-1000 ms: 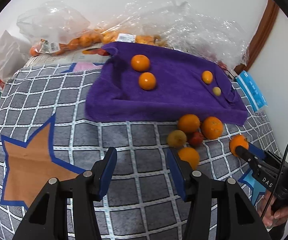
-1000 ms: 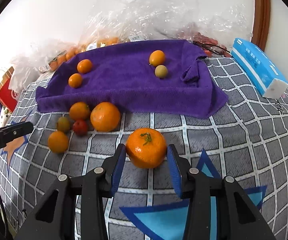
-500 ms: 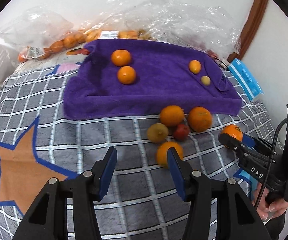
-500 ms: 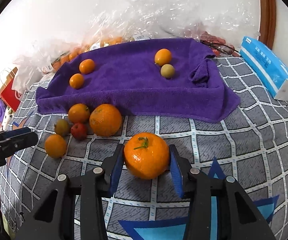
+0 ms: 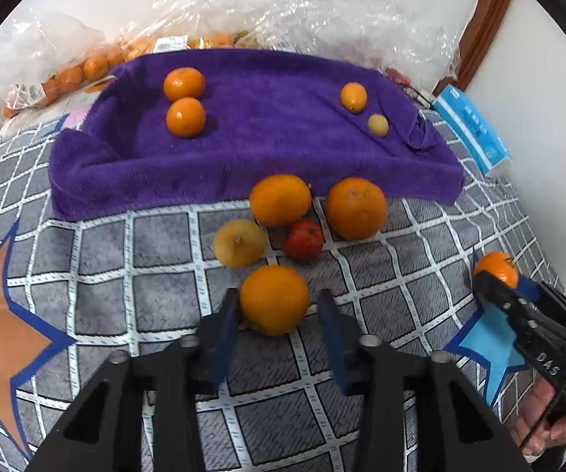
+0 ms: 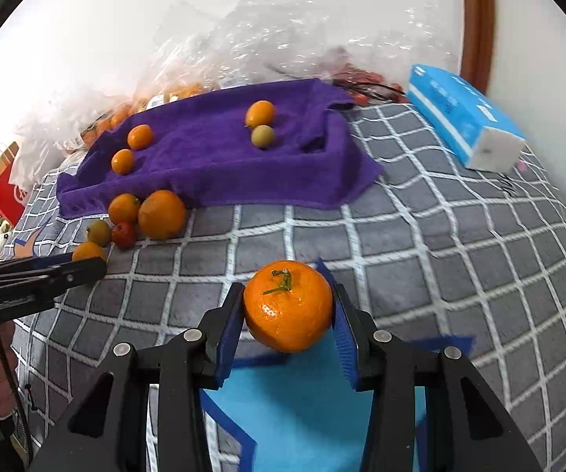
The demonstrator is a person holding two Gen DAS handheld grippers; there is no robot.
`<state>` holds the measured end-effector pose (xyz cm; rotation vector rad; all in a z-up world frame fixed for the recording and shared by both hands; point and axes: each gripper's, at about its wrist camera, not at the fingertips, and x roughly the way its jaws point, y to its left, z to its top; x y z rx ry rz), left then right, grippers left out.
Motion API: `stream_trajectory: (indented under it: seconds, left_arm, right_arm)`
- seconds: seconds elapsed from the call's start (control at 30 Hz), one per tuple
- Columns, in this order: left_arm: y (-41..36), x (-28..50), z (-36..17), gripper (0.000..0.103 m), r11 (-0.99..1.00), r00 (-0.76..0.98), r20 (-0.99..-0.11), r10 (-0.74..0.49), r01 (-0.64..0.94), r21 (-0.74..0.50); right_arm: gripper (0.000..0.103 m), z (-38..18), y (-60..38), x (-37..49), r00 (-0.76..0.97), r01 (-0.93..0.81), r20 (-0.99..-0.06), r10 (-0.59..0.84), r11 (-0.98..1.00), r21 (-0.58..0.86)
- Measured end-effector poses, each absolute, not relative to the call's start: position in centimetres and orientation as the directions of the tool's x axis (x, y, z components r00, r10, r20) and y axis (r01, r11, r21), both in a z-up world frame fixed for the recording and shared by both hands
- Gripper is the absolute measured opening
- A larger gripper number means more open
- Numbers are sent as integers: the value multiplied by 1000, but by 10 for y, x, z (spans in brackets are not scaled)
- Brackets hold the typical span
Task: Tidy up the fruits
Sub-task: 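Close the left gripper on an orange while the right tool lifts its large orange, then carry the orange in the left tool over the towel while the right tool carries the large orange there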
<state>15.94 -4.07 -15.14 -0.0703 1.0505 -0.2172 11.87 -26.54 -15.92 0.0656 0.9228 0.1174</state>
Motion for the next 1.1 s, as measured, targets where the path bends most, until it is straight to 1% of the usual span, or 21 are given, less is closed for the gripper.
stream_trajectory:
  seconds: [0.07,0.37,0.73,1.1]
  left_arm:
    - [-42,157,-150,33,978,483,-853,-199,152,-142]
    - [-23,141,-132,33,980,515,-834,-196,122,-155]
    - [1,117,-87,33,986,583,-795,-169,90,-143]
    - [19,116,-49,33,985,636,-753,-170,84,-152]
  right_arm:
    - [43,-158,-267,117,600,-71,-791,123,992,100]
    - [43,-140,-252,108,623,-88,-771,132,991,98]
    - [43,-106,-235,102,649,-60,-751,120,992,107]
    - [43,-69,-230,112,688,-27,-719,99,994,110]
